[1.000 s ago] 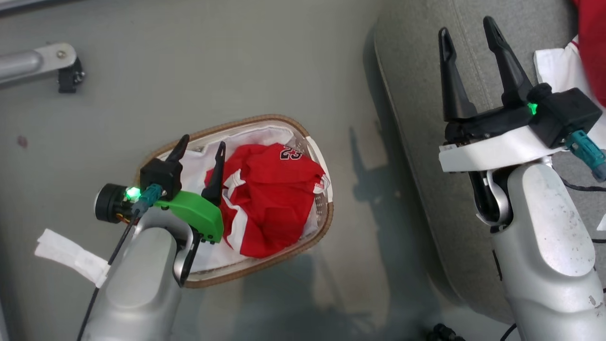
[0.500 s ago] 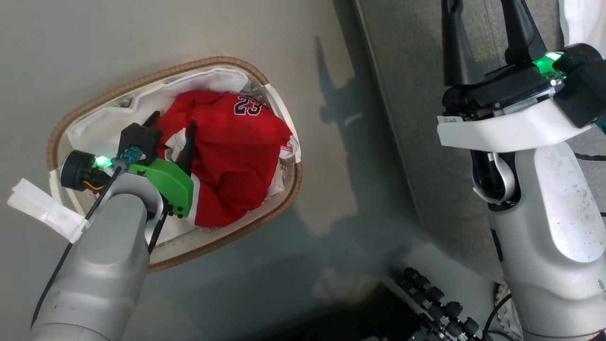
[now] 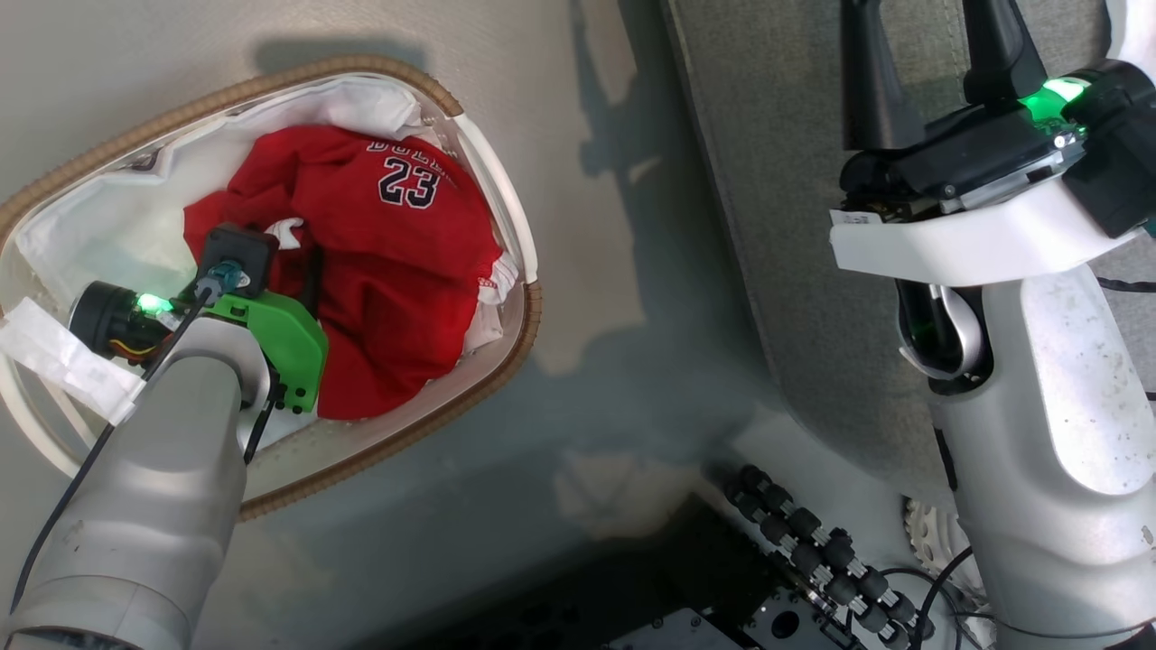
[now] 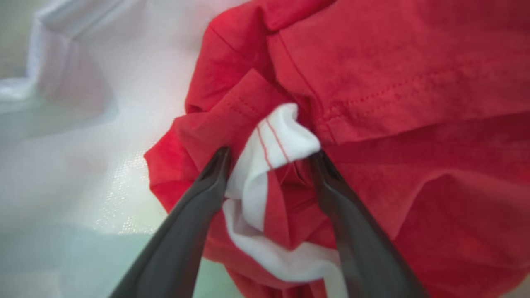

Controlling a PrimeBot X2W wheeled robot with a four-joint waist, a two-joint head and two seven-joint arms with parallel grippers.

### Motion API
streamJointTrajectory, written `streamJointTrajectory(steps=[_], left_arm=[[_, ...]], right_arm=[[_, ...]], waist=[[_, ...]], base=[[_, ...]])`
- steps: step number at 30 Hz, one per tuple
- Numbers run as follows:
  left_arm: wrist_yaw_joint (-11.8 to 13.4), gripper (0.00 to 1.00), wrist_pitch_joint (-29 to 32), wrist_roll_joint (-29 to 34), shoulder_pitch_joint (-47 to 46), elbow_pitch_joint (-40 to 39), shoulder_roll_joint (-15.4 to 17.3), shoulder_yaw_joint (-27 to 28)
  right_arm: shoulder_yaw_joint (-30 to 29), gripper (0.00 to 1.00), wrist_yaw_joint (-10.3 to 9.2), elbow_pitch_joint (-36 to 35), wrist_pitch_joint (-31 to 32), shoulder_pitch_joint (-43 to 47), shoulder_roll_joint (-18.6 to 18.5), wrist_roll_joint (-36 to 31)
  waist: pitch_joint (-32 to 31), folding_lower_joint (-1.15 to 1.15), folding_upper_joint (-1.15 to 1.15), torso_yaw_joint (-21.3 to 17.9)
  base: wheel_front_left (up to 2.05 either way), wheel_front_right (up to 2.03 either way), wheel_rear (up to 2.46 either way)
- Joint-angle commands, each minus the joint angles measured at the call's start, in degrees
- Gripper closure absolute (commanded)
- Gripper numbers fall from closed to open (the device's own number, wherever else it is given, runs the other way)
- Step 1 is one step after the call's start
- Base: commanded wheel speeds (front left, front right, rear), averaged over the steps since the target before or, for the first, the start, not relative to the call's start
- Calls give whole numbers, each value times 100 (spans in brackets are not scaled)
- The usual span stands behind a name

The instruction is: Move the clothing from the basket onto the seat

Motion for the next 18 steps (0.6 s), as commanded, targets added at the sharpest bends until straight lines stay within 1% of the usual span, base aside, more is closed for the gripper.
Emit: streamJointTrajectory(steps=[1,3,8,11,18], left_arm=[[-11,100,-37,-74,-119,37,27,-23],[-11,100,-73,-104,-70,52,22,-69],[-11,100,-119,-424,312,-112,-164,38],[-11,100,-117,-470,527,-526,-214,79],[-7,100,-114,-532,1294,-1397,-397,479]], right_arm=[[33,0,-8,10,-2,-78,-13,-10],[63,0,-8,60,-2,-81,-14,-28],[66,0,-8,231,-1,84,-15,-181],[30,0,-8,367,-1,195,-15,-310],[-61,0,-8,690,-1,618,-18,-595]], waist=[[-58,-1,0,-21],[-153,-1,0,-40],[-666,-1,0,69],[-1040,-1,0,207],[-2022,-1,0,572]], base=[[0,0,0],[0,0,0],[0,0,0],[0,0,0],[0,0,0]])
